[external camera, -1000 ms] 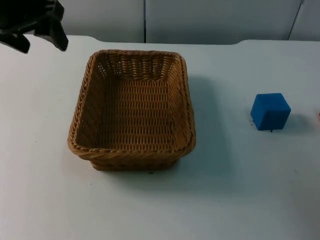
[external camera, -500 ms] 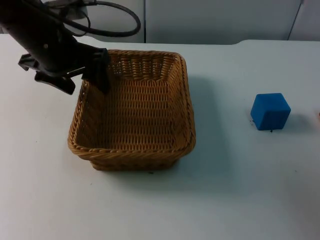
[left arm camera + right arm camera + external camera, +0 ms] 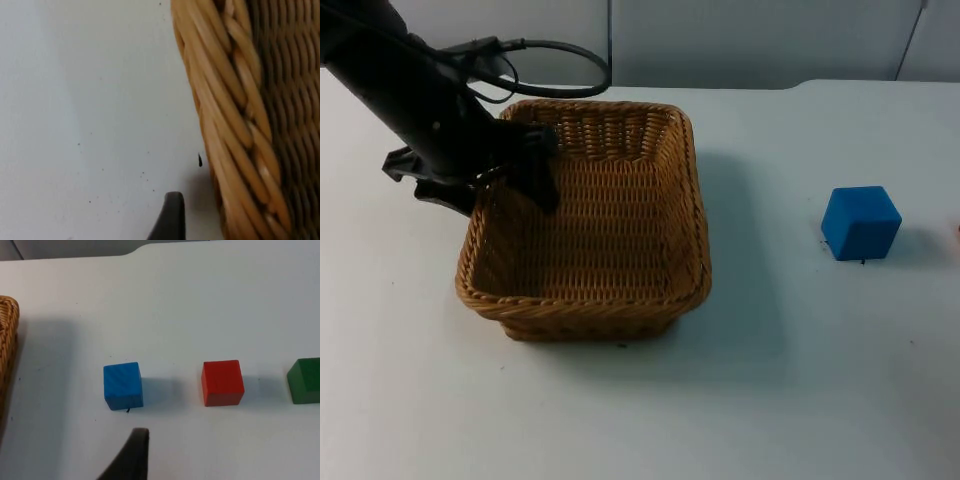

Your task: Pick up the basket with the left hand and place the blue cube into the basket with the right hand.

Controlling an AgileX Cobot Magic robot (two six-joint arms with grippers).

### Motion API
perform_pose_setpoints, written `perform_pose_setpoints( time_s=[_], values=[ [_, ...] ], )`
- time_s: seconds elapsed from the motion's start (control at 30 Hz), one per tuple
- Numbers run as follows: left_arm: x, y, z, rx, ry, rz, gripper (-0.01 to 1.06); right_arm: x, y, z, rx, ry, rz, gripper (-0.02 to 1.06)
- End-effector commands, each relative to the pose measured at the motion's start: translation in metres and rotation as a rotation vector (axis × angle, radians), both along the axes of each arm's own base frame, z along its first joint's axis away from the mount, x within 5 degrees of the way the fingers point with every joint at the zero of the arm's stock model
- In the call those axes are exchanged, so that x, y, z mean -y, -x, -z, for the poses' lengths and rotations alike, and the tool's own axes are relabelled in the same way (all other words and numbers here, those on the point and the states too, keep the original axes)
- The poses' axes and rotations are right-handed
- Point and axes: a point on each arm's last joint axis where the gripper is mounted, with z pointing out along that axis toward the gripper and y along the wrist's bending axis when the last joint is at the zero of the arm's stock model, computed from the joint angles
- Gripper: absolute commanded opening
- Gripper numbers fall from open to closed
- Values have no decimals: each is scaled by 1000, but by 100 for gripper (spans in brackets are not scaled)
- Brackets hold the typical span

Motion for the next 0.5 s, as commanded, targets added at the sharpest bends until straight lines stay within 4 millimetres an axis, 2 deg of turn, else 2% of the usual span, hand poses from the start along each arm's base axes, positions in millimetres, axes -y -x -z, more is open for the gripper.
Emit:
perform_pose_setpoints(
  time_s=[0.0,0.03,0.07,0.2,0.23,0.33,0.47],
  values=[
    [4,0,2,-19,17,4,73,1,-1,-2,1,2,0,99],
    [5,-2,6,-33,25,5,66,1,-1,-2,1,2,0,99],
    [5,-2,6,-33,25,5,66,1,-1,-2,1,2,0,99],
    [7,-3,11,-54,47,-12,42,1,-1,-2,1,2,0,99],
    [7,-3,11,-54,47,-12,42,1,-1,-2,1,2,0,99],
    [8,-4,11,-52,61,-27,23,1,-1,-2,1,2,0,99],
    [8,-5,10,-51,76,-44,14,1,-2,-2,5,2,0,99]
  ],
)
